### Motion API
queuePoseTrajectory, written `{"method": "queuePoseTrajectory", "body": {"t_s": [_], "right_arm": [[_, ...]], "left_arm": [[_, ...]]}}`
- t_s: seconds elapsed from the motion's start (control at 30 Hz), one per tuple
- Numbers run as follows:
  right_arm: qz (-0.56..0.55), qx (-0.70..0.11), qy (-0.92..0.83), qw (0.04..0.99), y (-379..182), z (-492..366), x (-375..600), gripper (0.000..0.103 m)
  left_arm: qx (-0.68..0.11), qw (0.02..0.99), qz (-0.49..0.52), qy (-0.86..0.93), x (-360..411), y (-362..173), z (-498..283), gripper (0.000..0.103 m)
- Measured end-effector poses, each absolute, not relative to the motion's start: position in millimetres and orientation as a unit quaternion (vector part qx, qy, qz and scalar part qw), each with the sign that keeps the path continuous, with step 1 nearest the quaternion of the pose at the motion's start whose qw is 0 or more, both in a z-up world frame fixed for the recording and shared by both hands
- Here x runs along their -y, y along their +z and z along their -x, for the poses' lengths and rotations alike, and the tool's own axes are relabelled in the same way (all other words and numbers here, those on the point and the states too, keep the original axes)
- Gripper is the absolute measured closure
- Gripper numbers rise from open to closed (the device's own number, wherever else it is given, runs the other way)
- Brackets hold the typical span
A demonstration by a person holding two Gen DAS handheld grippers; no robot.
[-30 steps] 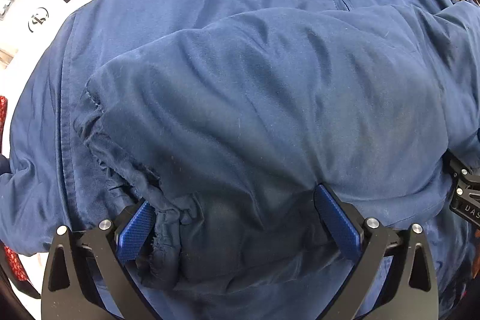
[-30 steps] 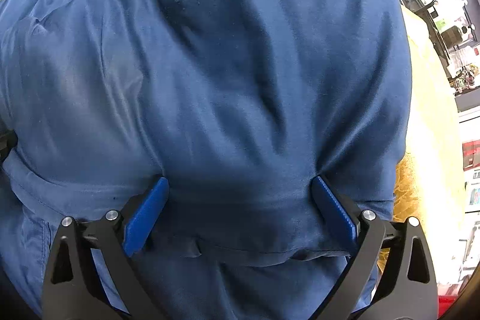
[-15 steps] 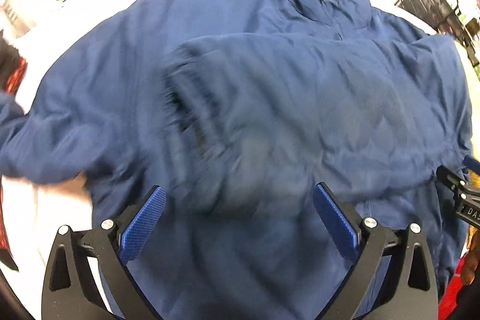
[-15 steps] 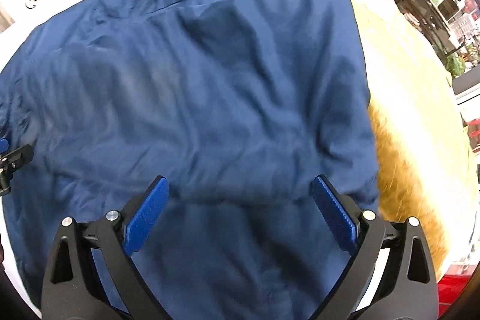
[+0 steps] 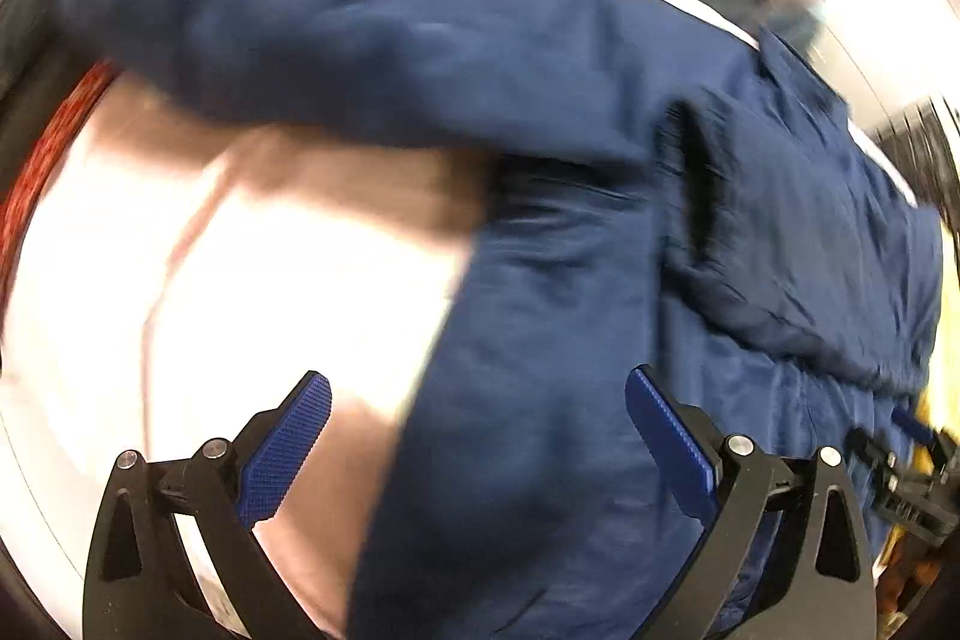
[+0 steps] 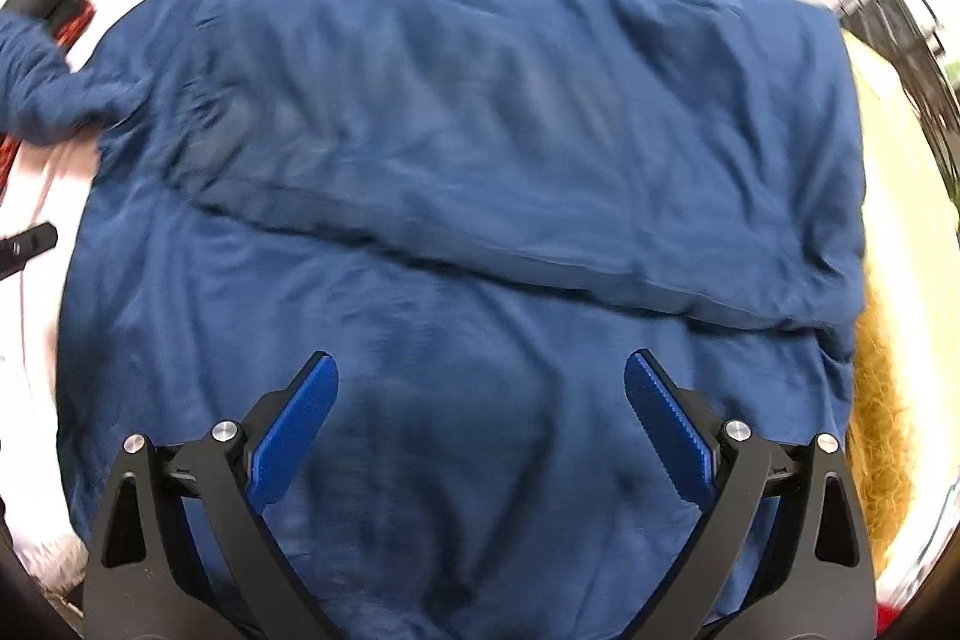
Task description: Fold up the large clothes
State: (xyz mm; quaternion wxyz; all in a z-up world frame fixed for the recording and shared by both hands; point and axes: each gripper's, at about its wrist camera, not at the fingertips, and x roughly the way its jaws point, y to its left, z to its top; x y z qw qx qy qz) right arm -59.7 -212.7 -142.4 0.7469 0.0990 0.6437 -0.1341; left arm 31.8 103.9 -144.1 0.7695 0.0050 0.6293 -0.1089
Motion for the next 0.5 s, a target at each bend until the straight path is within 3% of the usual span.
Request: {"method": "queuePoseTrajectory", "body": {"t_s": [0.5], "right_arm": [[-0.041,-0.643,-0.11,0.757,-126.0,54.4,163.4,0.008]], "left_arm": [[-0.574,0.795,0.196,0.023,-287.6,-113.4,-70.7,0.007]]}}
